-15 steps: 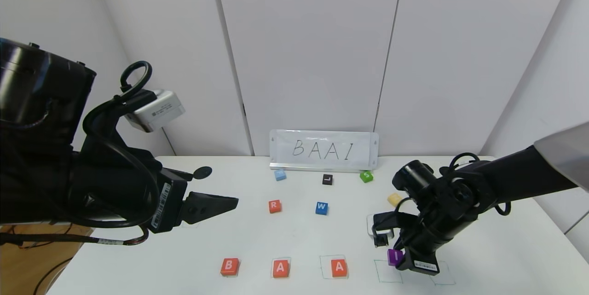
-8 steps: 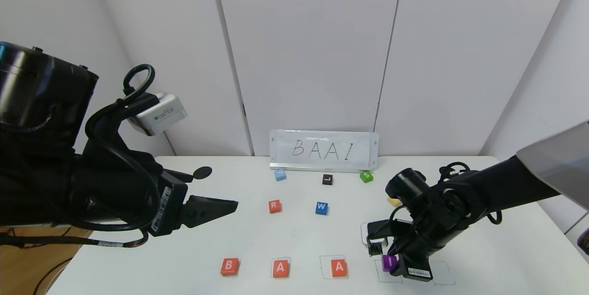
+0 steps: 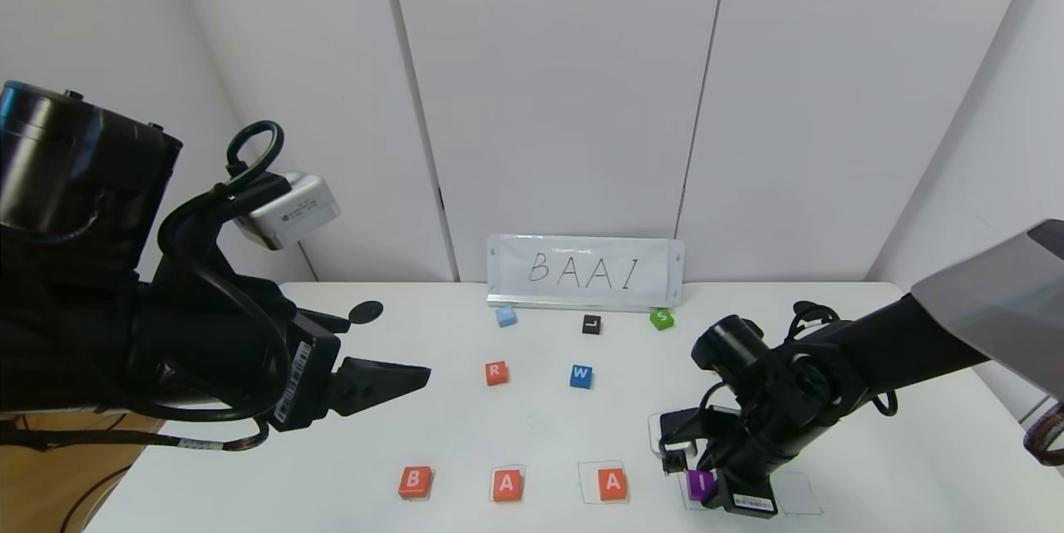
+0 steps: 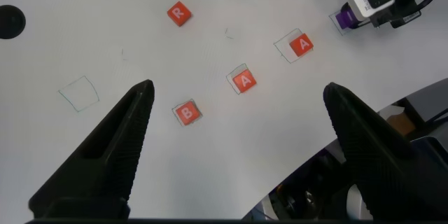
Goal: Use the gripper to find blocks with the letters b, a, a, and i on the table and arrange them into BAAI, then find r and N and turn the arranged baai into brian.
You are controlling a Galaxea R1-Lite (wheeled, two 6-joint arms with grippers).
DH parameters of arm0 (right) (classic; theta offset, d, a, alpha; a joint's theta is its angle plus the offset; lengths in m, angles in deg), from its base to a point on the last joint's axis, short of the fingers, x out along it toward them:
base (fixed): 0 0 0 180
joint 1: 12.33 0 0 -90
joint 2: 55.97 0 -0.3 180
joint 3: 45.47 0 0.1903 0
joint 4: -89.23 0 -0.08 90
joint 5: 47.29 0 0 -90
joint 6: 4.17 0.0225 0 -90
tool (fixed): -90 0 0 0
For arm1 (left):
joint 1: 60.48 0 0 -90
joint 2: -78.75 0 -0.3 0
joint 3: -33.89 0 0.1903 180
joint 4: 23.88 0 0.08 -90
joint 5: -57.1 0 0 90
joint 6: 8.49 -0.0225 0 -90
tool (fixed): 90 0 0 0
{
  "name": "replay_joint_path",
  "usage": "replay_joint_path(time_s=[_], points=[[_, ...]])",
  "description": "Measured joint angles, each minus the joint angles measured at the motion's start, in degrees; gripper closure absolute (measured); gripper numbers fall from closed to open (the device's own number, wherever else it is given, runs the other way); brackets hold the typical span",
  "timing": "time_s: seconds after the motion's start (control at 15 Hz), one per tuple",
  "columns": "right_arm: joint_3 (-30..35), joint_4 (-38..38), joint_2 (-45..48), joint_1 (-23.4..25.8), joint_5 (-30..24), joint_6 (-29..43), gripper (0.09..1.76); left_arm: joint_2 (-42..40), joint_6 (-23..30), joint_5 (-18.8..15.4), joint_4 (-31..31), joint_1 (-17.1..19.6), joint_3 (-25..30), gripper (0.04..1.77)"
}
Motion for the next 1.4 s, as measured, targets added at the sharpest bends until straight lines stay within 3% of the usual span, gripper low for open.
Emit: replay_joint_path(time_s=[0.27, 0.67, 1.13, 1.27, 1.4], points=[[0.1, 0.0, -0.1, -0.1, 0.0, -0.1, 1.32, 0.0, -0.2, 0.0, 0.0, 0.0, 0.0, 0.09], [0.3, 0.2, 0.1, -0.1, -0.1, -0.4, 0.73, 0.1, -0.9, 0.0, 0.0, -0.1, 0.3, 0.09], [1.0, 0.9, 5.5, 0.5, -0.5, 1.8, 0.38, 0.5, -1.3, 0.3, 0.1, -0.9, 1.0, 0.09], [1.3, 0.0, 7.6, 0.6, -0.2, 10.0, 0.33, 0.7, -1.3, 0.3, 0.2, -0.9, 1.0, 0.09], [1.2, -2.8, 8.9, -0.1, 0.4, 25.5, 0.28, 1.2, -1.2, 0.4, 2.0, -0.9, 1.1, 0.09]])
